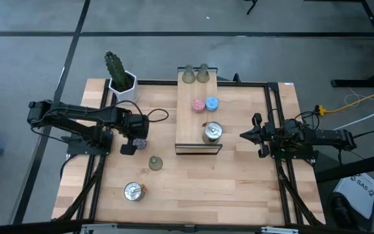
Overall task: Pick & Place candle stick holders
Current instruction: Put the black scented candle on the shelf
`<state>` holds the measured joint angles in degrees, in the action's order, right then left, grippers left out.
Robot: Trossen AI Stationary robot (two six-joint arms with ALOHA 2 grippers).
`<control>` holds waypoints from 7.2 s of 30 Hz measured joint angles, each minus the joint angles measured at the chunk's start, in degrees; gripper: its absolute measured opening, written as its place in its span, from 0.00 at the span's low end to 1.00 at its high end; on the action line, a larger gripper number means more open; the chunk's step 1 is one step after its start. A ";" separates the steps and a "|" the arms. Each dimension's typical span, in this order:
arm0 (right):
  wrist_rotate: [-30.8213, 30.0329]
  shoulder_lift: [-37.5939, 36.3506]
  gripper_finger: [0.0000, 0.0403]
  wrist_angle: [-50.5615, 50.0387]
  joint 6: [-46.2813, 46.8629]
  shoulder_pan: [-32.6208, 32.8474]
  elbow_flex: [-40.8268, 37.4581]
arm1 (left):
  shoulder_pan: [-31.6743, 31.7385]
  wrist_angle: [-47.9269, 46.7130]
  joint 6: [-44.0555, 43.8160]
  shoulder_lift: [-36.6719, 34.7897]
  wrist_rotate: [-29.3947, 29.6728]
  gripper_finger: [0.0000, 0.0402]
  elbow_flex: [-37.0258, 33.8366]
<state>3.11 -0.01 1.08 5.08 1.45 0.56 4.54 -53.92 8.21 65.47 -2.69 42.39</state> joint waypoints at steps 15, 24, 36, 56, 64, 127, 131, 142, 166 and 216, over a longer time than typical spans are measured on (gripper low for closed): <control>0.00 0.00 0.01 0.01 0.01 -0.01 -0.01 | 0.05 -2.84 -5.72 -0.26 1.32 1.00 3.84; 0.00 0.00 0.01 0.00 0.02 0.00 0.00 | 0.05 -3.79 -6.28 0.51 1.63 1.00 4.50; 0.00 0.00 0.01 0.00 0.00 0.00 0.00 | 0.06 -9.55 1.55 7.56 0.20 1.00 6.54; 0.00 0.00 0.01 0.01 0.02 -0.01 0.00 | 1.35 -8.53 -0.43 18.04 0.14 1.00 10.71; 0.00 0.00 0.01 0.02 0.00 0.00 0.00 | 1.20 -7.12 -2.06 19.97 0.19 1.00 9.90; -0.01 0.00 0.01 0.00 0.01 -0.02 0.00 | -0.31 -0.03 -4.01 23.83 1.28 1.00 5.73; -0.01 0.00 0.01 0.01 0.01 0.00 0.00 | -0.31 -0.09 -4.02 23.83 1.28 0.99 5.73; 0.00 0.00 0.01 0.02 0.01 -0.01 0.00 | -0.31 -0.23 -4.44 23.83 1.24 0.88 5.73; -0.02 0.00 0.01 0.00 0.01 -0.02 0.00 | -0.31 -0.23 -4.47 23.78 1.17 0.77 5.73; 0.00 0.00 0.01 0.01 0.01 0.00 0.00 | 6.67 -25.99 -1.41 23.09 0.21 0.77 28.53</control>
<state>3.11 -0.01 1.10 5.10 1.45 0.56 11.21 -79.91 6.81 88.55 -2.48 70.92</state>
